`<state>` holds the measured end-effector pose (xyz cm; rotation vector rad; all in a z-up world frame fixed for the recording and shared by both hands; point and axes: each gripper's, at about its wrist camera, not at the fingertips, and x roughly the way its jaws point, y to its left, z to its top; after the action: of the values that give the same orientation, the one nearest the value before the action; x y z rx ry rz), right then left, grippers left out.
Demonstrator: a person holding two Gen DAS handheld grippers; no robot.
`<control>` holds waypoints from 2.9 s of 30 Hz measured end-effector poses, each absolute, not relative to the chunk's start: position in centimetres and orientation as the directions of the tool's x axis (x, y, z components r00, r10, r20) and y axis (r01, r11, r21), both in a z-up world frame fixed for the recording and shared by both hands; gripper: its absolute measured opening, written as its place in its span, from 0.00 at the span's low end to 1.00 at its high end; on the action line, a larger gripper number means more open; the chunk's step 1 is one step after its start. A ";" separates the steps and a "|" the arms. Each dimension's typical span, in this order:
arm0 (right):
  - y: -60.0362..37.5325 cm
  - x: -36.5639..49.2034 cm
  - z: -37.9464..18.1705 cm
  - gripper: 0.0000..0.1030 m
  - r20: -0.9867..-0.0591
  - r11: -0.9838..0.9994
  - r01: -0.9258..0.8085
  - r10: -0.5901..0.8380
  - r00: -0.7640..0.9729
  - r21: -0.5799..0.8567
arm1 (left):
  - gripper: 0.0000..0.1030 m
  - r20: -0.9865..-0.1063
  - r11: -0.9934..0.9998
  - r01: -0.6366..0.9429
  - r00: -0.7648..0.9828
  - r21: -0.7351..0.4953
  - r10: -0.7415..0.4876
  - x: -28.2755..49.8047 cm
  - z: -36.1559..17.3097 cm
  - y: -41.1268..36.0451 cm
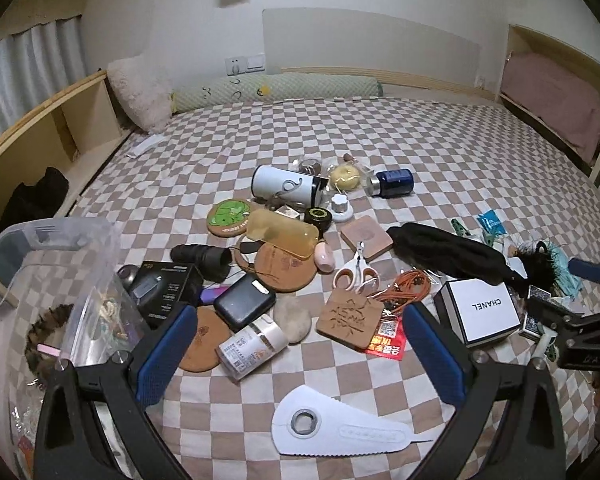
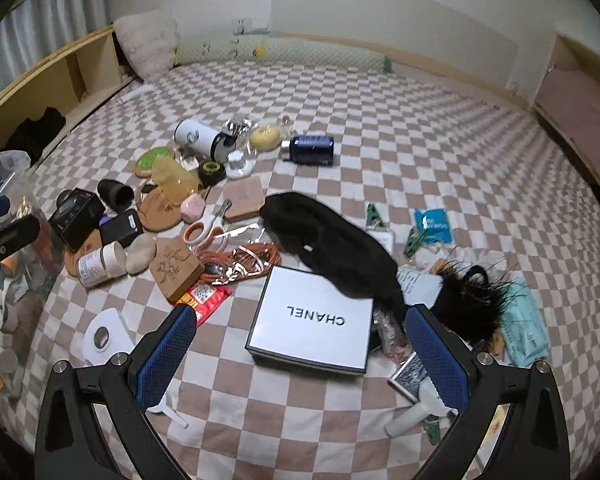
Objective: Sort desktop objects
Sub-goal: 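Withdraw both grippers from the bin back over the bed, then lower the right gripper and grasp the red snack packet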
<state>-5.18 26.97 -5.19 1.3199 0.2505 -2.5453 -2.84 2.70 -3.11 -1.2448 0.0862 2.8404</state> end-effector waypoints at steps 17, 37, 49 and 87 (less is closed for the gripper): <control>23.1 -8.1 -10.2 0.80 -0.874 -0.923 0.384 -0.187 -0.449 0.000 | 1.00 -0.774 -0.992 -0.048 -0.630 0.119 -0.062 -6.7 -8.3 1.7; 16.0 -10.3 -18.6 0.59 -0.950 -0.879 0.468 -0.219 -0.224 0.092 | 1.00 -0.821 -0.990 -0.064 -0.567 0.128 -0.070 -8.7 -11.3 0.4; 13.5 -8.5 -19.8 0.74 -0.956 -0.781 0.623 -0.154 -0.251 -0.037 | 1.00 -0.824 -0.991 -0.074 -0.565 0.116 -0.054 -8.9 -11.2 0.3; 18.4 -6.7 -14.7 0.13 -0.921 -0.802 0.587 -0.303 -0.247 0.106 | 1.00 -0.819 -0.961 -0.166 -0.567 0.222 -0.091 -9.0 -13.2 3.9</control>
<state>-6.70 18.43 -14.70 1.4518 0.3500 -2.0817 -8.99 3.95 -13.19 -1.4400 0.4285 2.7097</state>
